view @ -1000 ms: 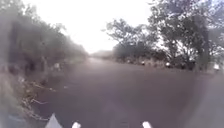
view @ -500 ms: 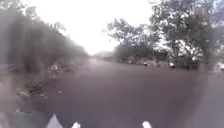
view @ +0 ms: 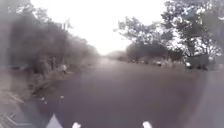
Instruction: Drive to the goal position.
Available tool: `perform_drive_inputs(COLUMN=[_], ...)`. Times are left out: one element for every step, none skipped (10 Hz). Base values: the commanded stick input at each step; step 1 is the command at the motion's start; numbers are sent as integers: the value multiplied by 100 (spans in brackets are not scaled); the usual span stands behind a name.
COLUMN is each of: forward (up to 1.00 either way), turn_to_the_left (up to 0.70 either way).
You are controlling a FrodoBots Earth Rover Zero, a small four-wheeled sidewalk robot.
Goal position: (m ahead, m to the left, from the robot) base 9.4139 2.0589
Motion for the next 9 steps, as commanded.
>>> perform_drive_inputs(forward=[70,70,70,70,70,70,70,70,70], turn_to_the_left=[0,0,0,0,0,0,0,0,0])
